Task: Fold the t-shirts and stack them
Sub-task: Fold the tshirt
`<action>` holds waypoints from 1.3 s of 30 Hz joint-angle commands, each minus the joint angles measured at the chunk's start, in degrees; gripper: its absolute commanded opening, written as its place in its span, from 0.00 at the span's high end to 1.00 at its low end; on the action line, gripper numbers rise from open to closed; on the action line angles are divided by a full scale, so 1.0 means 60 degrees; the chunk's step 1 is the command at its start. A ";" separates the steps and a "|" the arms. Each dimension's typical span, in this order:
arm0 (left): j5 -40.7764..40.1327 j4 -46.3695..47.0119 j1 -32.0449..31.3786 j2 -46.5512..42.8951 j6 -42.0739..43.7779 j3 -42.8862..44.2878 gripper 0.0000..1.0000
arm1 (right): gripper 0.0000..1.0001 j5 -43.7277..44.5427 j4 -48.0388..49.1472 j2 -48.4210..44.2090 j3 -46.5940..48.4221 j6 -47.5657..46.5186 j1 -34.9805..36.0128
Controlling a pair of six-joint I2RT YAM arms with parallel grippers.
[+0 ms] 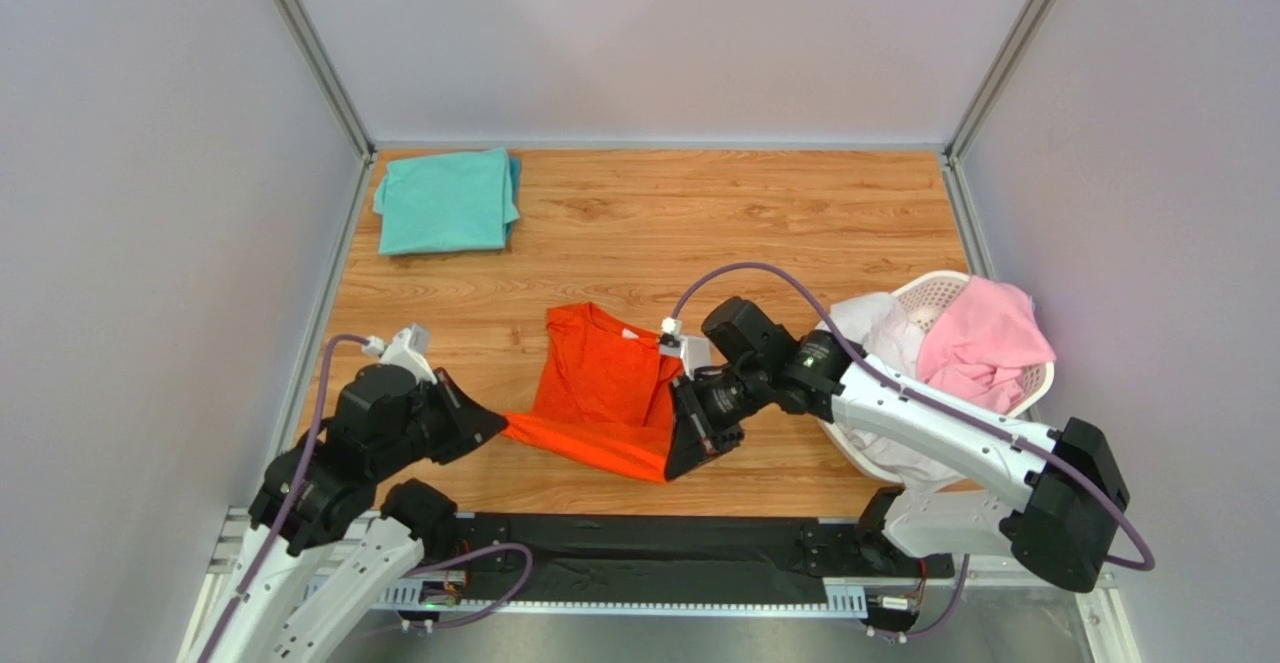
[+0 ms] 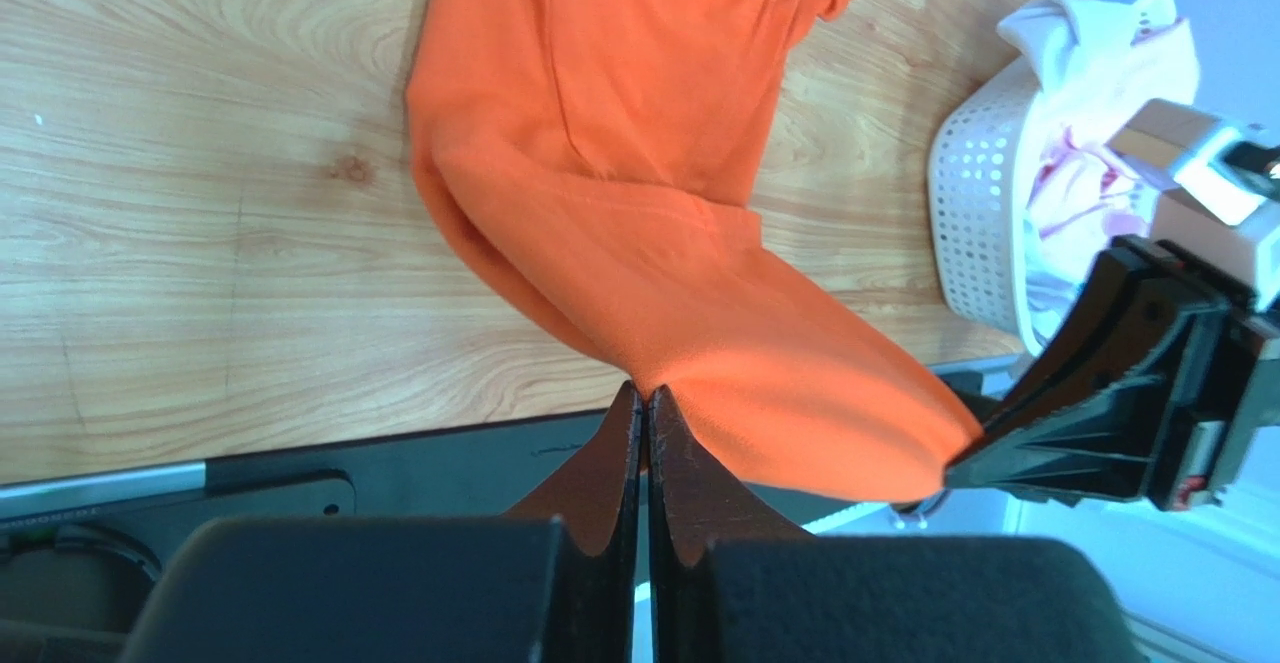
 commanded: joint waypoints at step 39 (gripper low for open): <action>-0.1780 0.5126 0.1229 0.9539 0.1594 0.3112 1.00 | 1.00 0.0928 -0.0242 0.4552 0.3614 -0.1747 -0.4444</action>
